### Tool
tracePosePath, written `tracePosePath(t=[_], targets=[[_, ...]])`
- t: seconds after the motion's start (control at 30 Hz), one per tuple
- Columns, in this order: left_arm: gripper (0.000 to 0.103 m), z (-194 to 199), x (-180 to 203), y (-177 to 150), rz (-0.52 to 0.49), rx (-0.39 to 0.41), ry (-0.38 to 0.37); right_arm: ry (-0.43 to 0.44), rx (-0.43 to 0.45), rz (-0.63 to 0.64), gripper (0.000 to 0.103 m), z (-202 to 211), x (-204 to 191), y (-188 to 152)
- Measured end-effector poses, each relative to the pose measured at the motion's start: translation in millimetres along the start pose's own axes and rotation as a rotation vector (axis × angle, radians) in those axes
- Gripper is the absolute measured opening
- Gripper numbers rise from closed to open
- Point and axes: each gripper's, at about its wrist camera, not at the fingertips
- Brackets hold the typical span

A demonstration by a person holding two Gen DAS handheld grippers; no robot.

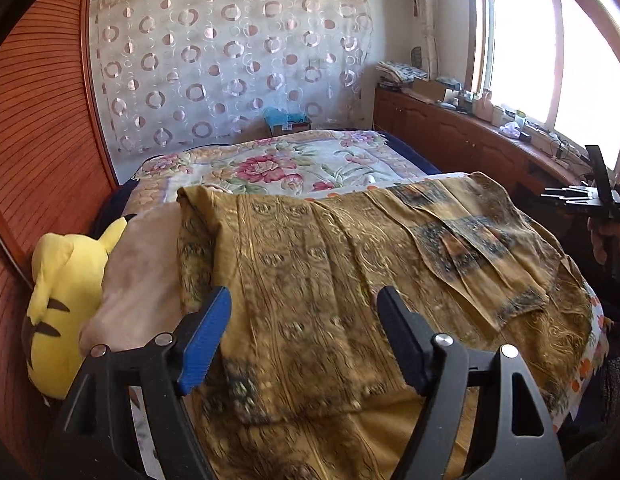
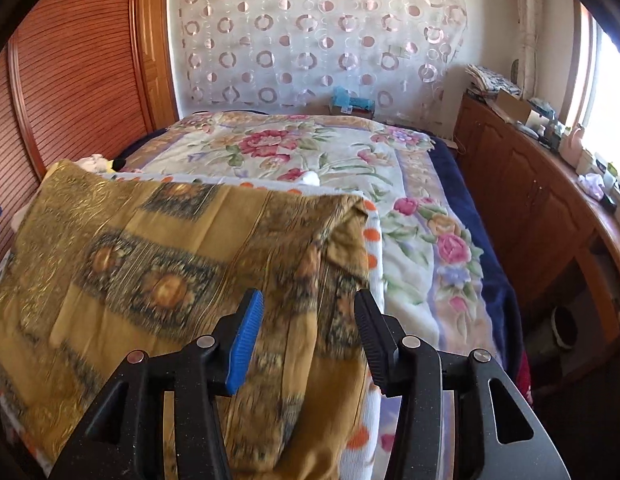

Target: Fold small clothes

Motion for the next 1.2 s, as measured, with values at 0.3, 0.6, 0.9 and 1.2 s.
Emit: tracePosePath(t=[0.3, 0.6, 0.9, 1.2], targets=[[0.076, 15, -9, -58, 0.067, -0.051, 0.021, 0.07, -0.038, -0.04, 0.049, 28, 1, -58], [0.075, 12, -14, -78, 0.118, -0.087, 0.01, 0.125, -0.043, -0.089, 0.049, 16, 7, -65], [0.067, 9, 22, -64, 0.098, -0.095, -0.061, 0.11, -0.066, -0.075, 0.049, 4, -1, -72], [0.067, -3, -2, -60, 0.138, -0.087, 0.062, 0.088, -0.069, -0.072, 0.049, -2, 5, -72]])
Point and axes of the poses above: each gripper's, at about its wrist camera, not at the fingertips, and z roughly against the way its jaws point, x to its right, y to its top
